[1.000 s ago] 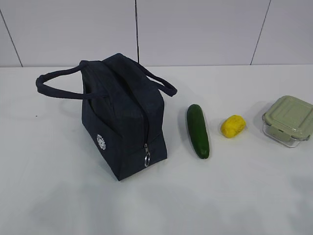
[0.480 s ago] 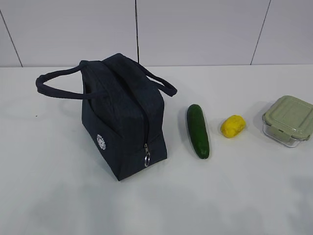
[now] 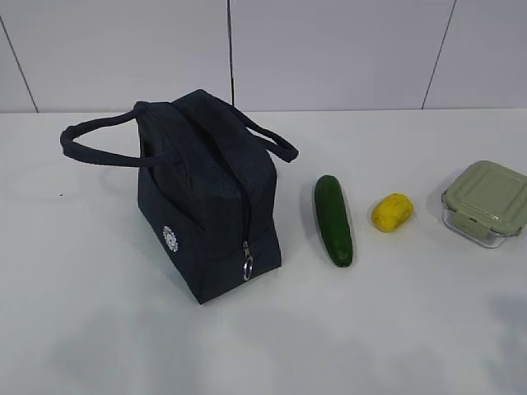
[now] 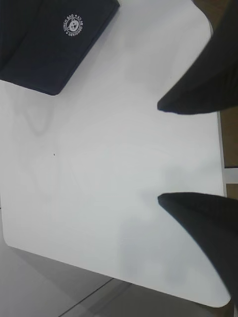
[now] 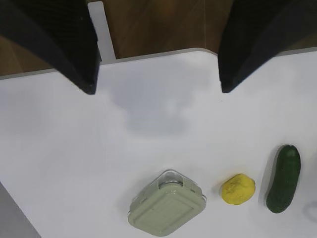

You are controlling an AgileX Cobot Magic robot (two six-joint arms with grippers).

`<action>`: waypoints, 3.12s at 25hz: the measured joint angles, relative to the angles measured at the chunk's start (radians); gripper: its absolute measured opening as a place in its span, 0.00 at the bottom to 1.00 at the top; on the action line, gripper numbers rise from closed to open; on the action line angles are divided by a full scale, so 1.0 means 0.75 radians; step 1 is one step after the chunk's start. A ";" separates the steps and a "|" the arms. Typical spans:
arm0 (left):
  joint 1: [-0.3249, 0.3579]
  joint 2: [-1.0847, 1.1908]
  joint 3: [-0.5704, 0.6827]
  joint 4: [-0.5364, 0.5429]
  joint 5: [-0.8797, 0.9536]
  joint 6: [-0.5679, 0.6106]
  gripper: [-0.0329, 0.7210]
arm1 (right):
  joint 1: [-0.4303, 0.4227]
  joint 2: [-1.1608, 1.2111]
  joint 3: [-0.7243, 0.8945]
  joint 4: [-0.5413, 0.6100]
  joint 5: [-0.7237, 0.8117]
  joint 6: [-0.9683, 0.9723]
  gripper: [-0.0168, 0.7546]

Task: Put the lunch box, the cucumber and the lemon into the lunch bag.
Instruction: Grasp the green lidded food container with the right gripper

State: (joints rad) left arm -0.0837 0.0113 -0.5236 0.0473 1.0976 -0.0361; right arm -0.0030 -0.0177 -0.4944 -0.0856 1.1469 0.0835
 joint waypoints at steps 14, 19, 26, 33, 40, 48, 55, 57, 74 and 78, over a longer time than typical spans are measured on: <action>0.000 0.000 0.000 0.000 0.000 0.000 0.53 | 0.000 0.000 0.000 0.000 0.000 0.000 0.75; 0.000 0.000 0.000 0.000 0.000 0.000 0.53 | 0.000 0.000 0.000 0.000 0.000 0.000 0.75; 0.000 0.000 0.000 0.000 0.000 0.000 0.53 | 0.000 0.000 0.000 0.000 0.000 0.000 0.75; 0.000 0.000 0.000 0.000 0.000 0.000 0.53 | 0.000 0.000 -0.003 0.003 -0.006 0.000 0.75; 0.000 0.000 0.000 0.000 0.000 0.000 0.52 | 0.000 0.076 -0.044 0.067 -0.148 0.033 0.75; 0.000 0.000 0.000 0.000 0.000 0.000 0.52 | 0.000 0.280 -0.047 0.146 -0.388 0.179 0.75; 0.000 0.000 0.000 0.000 0.000 0.000 0.51 | 0.000 0.533 -0.047 0.331 -0.415 0.183 0.75; 0.000 0.000 0.000 0.000 0.000 0.000 0.51 | 0.000 0.590 -0.047 0.384 -0.440 0.180 0.75; 0.000 0.000 0.000 0.000 0.000 0.000 0.50 | 0.000 0.872 -0.042 0.570 -0.687 0.220 0.75; 0.000 0.000 0.000 0.000 0.000 0.000 0.50 | 0.000 0.930 0.028 0.677 -0.787 0.220 0.75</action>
State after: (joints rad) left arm -0.0837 0.0113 -0.5236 0.0473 1.0976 -0.0361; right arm -0.0030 0.6799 -0.4730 0.4223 0.5565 0.2485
